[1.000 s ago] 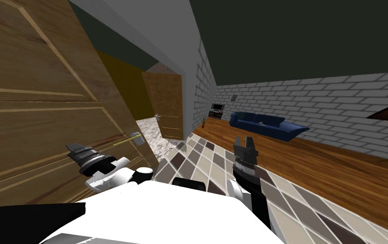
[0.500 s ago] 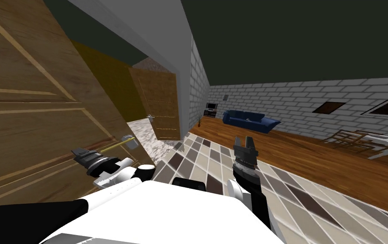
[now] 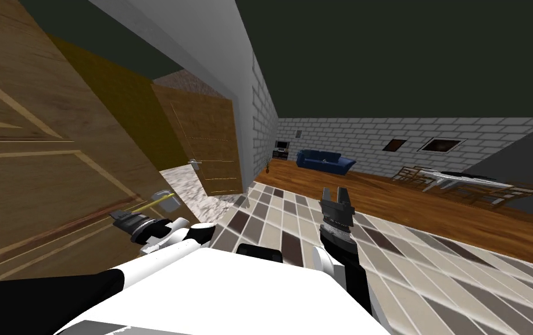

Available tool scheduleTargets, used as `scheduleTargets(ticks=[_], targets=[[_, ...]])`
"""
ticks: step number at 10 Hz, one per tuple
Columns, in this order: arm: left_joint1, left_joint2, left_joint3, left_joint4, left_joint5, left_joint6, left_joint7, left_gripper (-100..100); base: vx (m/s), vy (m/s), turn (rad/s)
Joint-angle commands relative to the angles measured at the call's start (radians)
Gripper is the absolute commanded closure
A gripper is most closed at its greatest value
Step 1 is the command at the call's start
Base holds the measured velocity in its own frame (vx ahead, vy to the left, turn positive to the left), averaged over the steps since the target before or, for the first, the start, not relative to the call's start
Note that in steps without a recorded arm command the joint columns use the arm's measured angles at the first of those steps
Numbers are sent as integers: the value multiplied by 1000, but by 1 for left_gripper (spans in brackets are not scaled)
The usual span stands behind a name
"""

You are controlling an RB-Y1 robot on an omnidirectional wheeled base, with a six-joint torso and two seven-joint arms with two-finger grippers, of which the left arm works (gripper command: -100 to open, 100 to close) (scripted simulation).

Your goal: Push the door open

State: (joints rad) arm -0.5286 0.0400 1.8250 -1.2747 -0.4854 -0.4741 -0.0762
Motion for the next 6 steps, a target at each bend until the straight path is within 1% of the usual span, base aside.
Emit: scheduleTargets(ticks=[1,2,3,6], targets=[[-16,-12,28,6,-9,7,1,-100,-80,63,-205],[-28,-18,48,17,-16,9,1,-100,-75,50,-216],[-39,-23,67,28,-21,10,0,-100,-81,43,-331],[-71,-39,122,58,-38,16,-1,-100,-83,45,-270]])
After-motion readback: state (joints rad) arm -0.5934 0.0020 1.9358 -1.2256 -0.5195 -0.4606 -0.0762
